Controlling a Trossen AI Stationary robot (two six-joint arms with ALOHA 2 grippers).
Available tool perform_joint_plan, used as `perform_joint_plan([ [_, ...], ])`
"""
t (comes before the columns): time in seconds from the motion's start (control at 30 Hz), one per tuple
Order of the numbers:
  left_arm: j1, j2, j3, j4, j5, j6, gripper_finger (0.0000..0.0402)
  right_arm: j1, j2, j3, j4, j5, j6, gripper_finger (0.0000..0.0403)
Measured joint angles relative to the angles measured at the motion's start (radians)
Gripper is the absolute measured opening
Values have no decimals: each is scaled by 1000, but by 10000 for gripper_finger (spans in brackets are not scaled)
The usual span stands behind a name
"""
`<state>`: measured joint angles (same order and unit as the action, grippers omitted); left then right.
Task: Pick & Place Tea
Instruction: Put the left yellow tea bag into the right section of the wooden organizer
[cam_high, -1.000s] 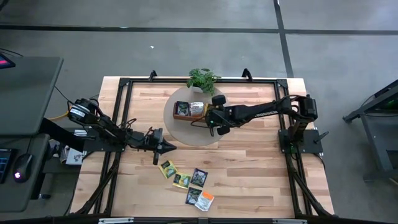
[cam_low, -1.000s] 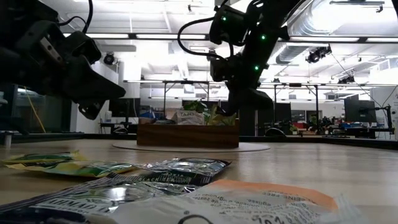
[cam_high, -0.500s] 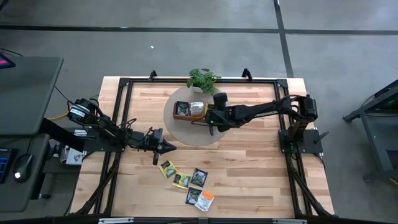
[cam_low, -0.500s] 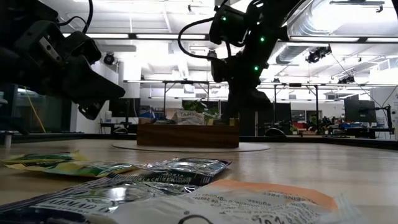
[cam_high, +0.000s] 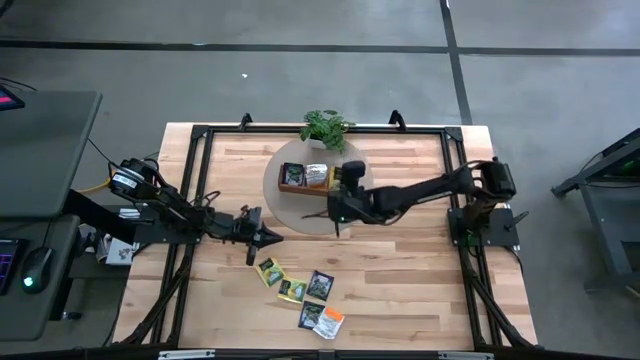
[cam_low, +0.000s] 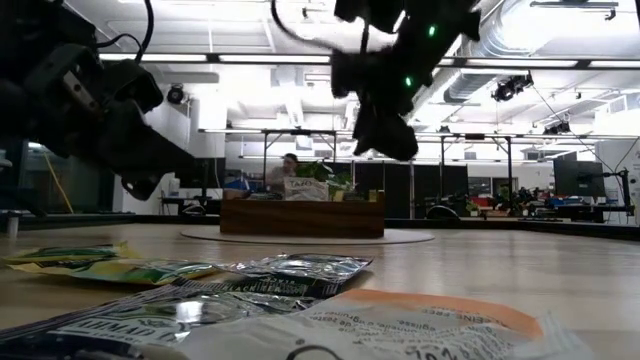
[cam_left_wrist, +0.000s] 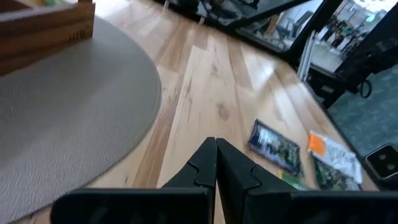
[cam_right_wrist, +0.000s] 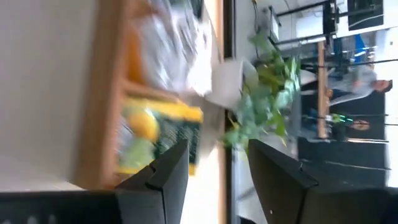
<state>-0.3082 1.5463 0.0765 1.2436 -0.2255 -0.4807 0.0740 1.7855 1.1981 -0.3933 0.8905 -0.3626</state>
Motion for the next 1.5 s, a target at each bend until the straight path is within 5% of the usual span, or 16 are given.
perform_joint_plan([
  [0.2, 0, 0, 0, -48, 18, -35, 1, 87, 0, 73, 39, -213, 341, 160],
  [0.37, 0, 0, 0, -101, 90, -73, 1, 148, 4, 46, 286, -457, 596, 151],
  [0.53, 0, 0, 0, -157, 104, -158, 1, 225, 83, 21, 462, -455, 663, 108],
  [0.7, 0, 0, 0, -208, 113, -210, 1, 265, 213, 20, 678, -470, 703, 13],
  [0.9, 0, -1, 0, -208, 133, -231, 1, 261, 396, 178, 742, -547, 738, 3],
  [1.17, 0, -2, 2, -215, 133, -249, 1, 273, 572, 548, 322, -607, 647, 2],
  [1.5, 0, -2, 16, -217, 137, -347, 1, 330, 561, 668, -67, -601, 778, 1],
])
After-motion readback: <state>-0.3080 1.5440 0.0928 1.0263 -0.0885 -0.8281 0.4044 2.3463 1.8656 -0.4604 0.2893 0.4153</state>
